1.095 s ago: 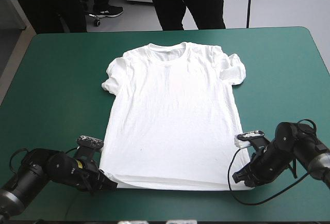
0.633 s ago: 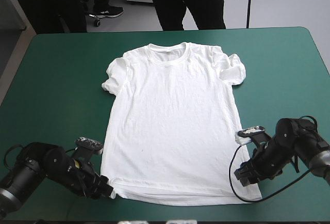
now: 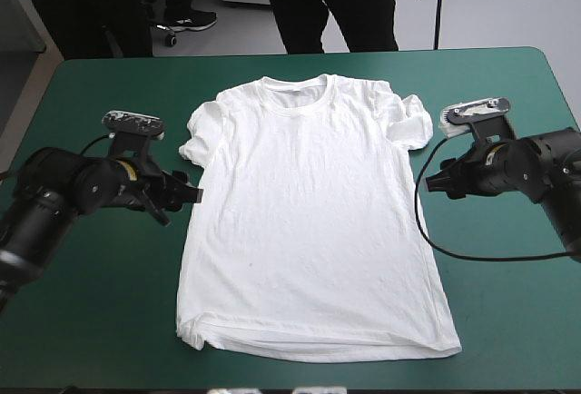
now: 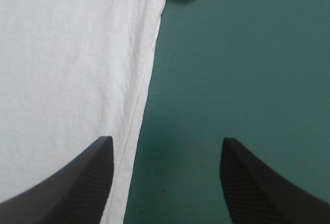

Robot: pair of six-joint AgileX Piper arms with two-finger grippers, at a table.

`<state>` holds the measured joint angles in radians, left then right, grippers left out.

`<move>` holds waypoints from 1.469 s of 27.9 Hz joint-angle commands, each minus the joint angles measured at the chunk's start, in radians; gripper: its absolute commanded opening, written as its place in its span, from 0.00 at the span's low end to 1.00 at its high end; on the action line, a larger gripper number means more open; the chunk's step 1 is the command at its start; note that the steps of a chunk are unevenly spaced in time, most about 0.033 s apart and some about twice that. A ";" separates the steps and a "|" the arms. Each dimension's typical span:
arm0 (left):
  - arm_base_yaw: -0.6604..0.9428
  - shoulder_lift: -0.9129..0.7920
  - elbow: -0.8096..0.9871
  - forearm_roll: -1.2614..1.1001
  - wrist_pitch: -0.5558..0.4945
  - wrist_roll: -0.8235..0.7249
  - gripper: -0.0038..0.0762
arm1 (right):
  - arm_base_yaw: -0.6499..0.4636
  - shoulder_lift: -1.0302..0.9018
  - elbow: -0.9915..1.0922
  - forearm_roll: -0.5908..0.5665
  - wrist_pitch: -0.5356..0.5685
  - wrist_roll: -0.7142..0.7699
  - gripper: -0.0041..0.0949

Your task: Fold the cloth

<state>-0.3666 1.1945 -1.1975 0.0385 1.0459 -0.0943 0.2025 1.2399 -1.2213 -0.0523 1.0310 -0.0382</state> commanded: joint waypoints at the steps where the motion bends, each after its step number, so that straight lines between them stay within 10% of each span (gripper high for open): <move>1: 0.008 0.109 -0.065 0.041 -0.086 -0.031 0.66 | -0.002 0.045 -0.085 -0.021 -0.043 0.011 0.62; 28: 0.156 0.665 -0.182 -0.172 -0.154 0.127 0.56 | -0.002 0.251 -0.230 0.000 -0.047 -0.023 0.62; 38: 0.156 0.664 -0.186 -0.170 -0.152 0.125 0.05 | -0.002 0.285 -0.230 0.007 -0.065 -0.047 0.62; 41: 0.156 0.664 -0.186 -0.160 -0.161 0.120 0.03 | -0.002 0.327 -0.230 0.007 -0.088 -0.054 0.62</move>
<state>-0.2050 1.8794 -1.3703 -0.0970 0.9072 0.0369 0.2025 1.5660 -1.4180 -0.0418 0.9981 -0.0747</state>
